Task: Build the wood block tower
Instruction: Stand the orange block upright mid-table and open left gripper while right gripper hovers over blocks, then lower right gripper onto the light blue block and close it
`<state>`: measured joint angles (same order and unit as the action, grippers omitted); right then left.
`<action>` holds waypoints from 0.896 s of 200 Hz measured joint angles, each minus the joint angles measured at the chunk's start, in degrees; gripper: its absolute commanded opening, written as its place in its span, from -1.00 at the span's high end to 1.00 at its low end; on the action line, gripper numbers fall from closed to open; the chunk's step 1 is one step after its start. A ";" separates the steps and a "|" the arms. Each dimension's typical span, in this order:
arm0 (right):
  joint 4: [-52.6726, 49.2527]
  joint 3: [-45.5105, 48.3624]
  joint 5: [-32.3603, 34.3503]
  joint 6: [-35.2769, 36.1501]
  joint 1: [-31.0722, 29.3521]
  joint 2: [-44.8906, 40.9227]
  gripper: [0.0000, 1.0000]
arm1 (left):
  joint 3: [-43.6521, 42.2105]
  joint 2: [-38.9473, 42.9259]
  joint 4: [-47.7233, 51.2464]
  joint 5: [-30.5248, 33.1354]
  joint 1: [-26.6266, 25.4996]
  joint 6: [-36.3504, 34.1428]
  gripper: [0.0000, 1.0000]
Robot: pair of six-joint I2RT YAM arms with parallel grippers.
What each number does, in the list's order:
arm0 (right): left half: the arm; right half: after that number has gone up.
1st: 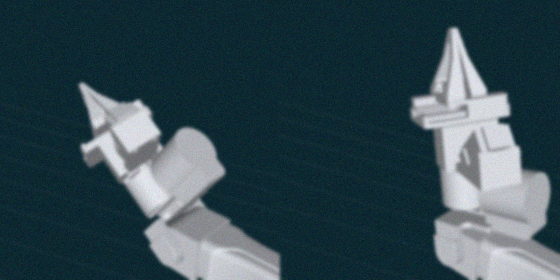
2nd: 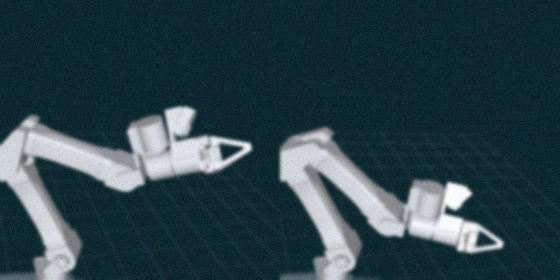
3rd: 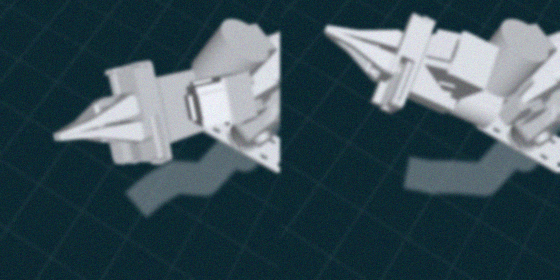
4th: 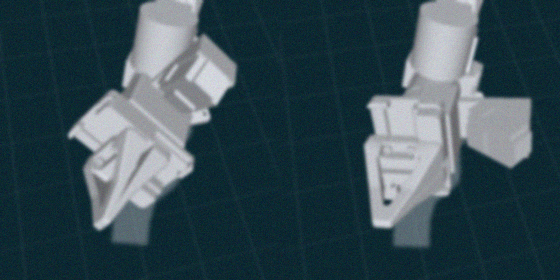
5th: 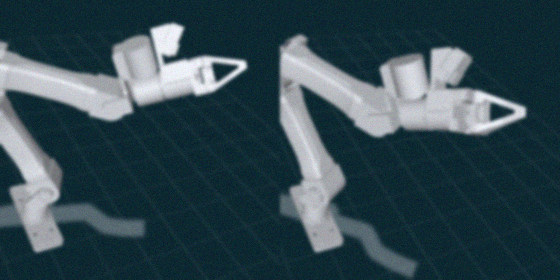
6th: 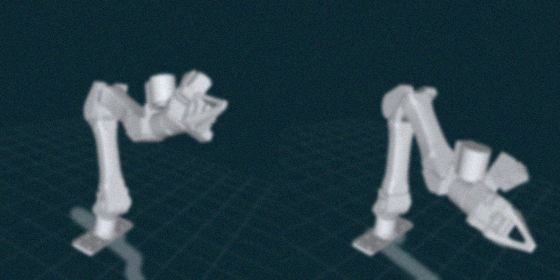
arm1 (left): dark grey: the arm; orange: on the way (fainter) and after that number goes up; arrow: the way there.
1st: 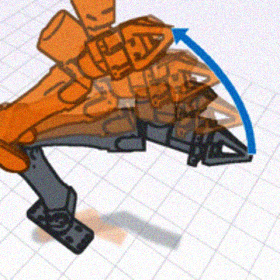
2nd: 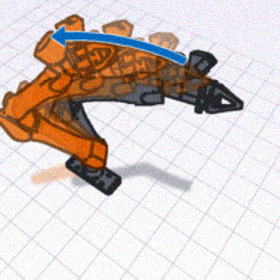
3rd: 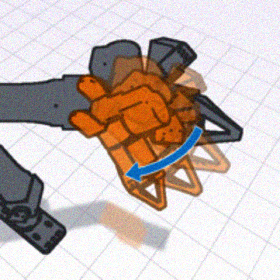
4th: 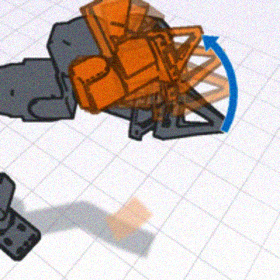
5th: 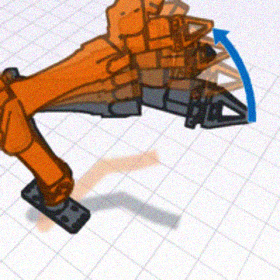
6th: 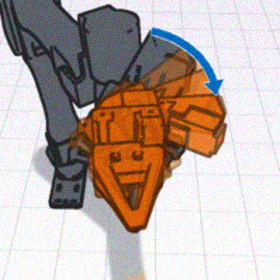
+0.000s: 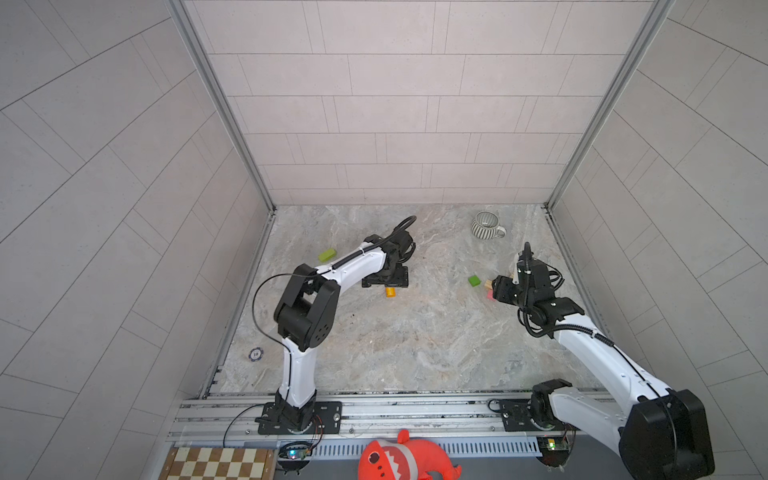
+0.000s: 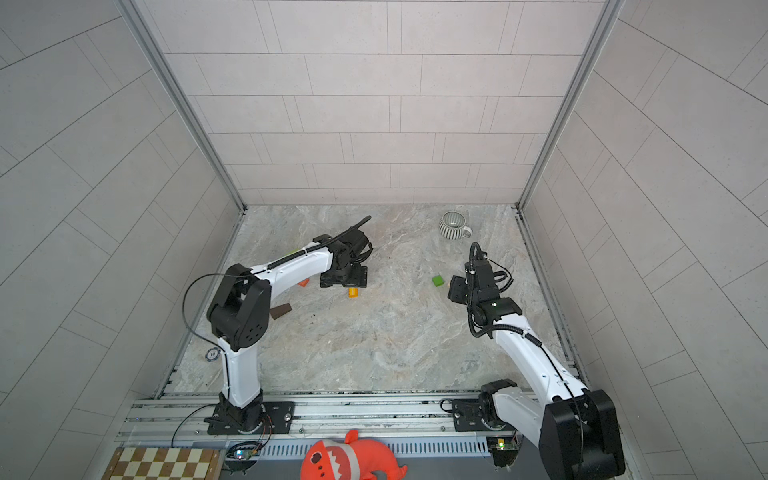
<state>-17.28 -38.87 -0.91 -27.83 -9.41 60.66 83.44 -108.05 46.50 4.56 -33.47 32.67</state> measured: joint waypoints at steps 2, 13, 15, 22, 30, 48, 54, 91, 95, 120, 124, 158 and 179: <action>-0.09 -0.17 0.00 0.02 0.00 0.09 -0.25 | -0.59 0.72 -0.22 0.07 0.00 -0.11 -1.00; -0.98 -1.51 -0.02 0.72 0.00 0.90 -0.25 | -4.17 4.90 -1.22 0.46 -0.11 -0.26 -1.00; -1.14 -1.75 -0.04 0.87 0.00 1.16 -0.25 | -4.94 5.70 -1.49 0.52 -0.13 -0.31 -1.00; -1.51 -2.51 -0.17 1.36 0.00 2.01 -0.25 | -7.82 8.50 -2.67 0.66 -0.26 -0.28 -1.00; -1.84 -3.21 -0.31 1.99 0.02 3.13 -0.25 | -10.88 11.23 -4.00 0.70 -0.42 -0.31 -1.00; -2.34 -4.35 -1.29 3.48 0.52 6.45 -0.20 | -18.27 16.81 -7.87 0.24 -0.85 -0.13 -1.00; -2.51 -4.70 -1.73 4.04 0.92 7.91 -0.18 | -20.68 18.32 -9.35 -0.02 -1.05 -0.13 -1.00; -4.81 -8.74 -3.91 5.97 3.21 18.43 0.19 | -32.02 24.63 -16.31 -0.92 -1.44 -0.11 -1.00; -5.44 -9.53 -4.07 6.64 3.37 19.67 0.23 | -32.87 25.20 -16.87 -0.98 -1.44 -0.13 -1.00; -8.70 -14.84 -4.20 6.97 3.58 26.60 0.27 | -36.68 29.03 -20.11 -1.66 -1.44 -0.13 -1.00; -9.05 -15.52 -4.17 6.99 3.69 27.41 0.25 | -37.29 29.75 -20.83 -1.79 -1.42 -0.13 -1.00; -10.56 -16.94 -3.17 5.88 5.42 31.15 0.23 | -41.11 35.23 -24.79 -2.45 -1.44 -0.13 -1.00; -11.82 -17.40 -0.72 4.85 6.25 31.28 0.22 | -43.21 37.07 -27.32 -2.97 -1.44 -0.13 -1.00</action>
<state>-29.10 -56.27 -1.63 -22.98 -3.16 91.94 40.23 -70.98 19.18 1.58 -34.92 32.53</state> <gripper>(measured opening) 0.387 0.992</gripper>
